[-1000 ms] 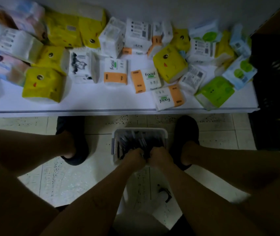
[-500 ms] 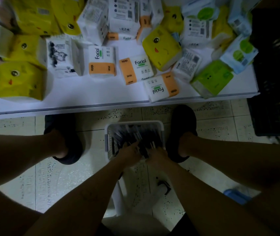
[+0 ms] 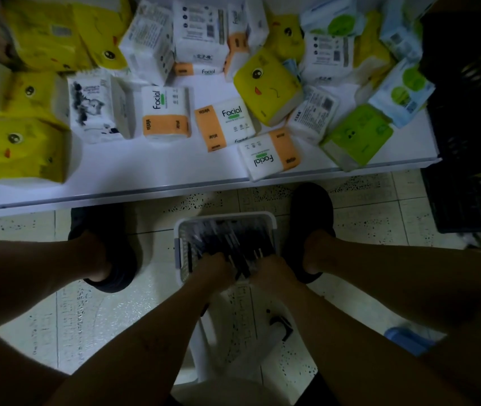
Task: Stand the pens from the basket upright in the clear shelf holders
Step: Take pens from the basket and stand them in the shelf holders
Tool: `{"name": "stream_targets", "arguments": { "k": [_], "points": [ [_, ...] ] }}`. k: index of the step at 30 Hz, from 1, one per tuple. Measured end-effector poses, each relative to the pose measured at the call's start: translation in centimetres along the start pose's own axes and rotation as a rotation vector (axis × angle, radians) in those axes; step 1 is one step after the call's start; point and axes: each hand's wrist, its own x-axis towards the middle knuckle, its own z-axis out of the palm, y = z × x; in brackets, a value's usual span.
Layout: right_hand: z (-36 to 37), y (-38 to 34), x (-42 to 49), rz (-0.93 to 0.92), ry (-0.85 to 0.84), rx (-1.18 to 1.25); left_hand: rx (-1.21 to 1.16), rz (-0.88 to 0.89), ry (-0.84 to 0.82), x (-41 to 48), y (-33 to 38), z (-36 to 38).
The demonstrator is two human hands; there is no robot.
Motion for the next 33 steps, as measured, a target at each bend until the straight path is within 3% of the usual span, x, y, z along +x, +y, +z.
{"name": "stream_targets", "arguments": {
  "k": [7,10,12,15,17,19,20,24,27,33],
  "points": [
    [-0.5,-0.7,-0.2,0.138,0.157,-0.042,-0.185,-0.121,0.164,-1.1,-0.2,-0.5],
    [-0.6,-1.0,0.0,0.162,0.251,0.060,-0.308,-0.202,0.187,-1.3,-0.1,-0.9],
    [-0.8,-1.2,0.0,0.172,0.240,0.125,-0.445,-0.233,0.200,-1.6,0.2,-1.5],
    [-1.4,-1.9,-0.7,0.175,0.202,0.227,-0.681,-0.129,0.238,-2.6,1.4,-2.5],
    [-1.7,-2.4,-1.2,0.196,0.153,0.302,-0.701,-0.065,0.278,-3.4,2.2,-3.2],
    [-2.4,-2.9,-2.1,0.194,0.031,0.172,-0.644,-0.002,0.295,-4.3,3.0,-3.9],
    [-2.6,-3.2,-2.3,0.217,0.028,0.271,-0.613,0.026,0.301,-4.8,3.3,-4.2],
    [-3.5,-3.6,-4.3,0.157,0.146,0.273,-0.689,0.052,0.351,-7.1,4.1,-4.8],
    [-3.8,-4.3,-6.4,-0.021,0.347,0.374,-0.737,0.066,0.398,-8.3,4.7,-5.2],
    [-5.8,-7.2,-11.0,-0.302,0.543,0.421,-0.717,0.235,0.622,-12.0,6.0,-9.2]
  ]
}}
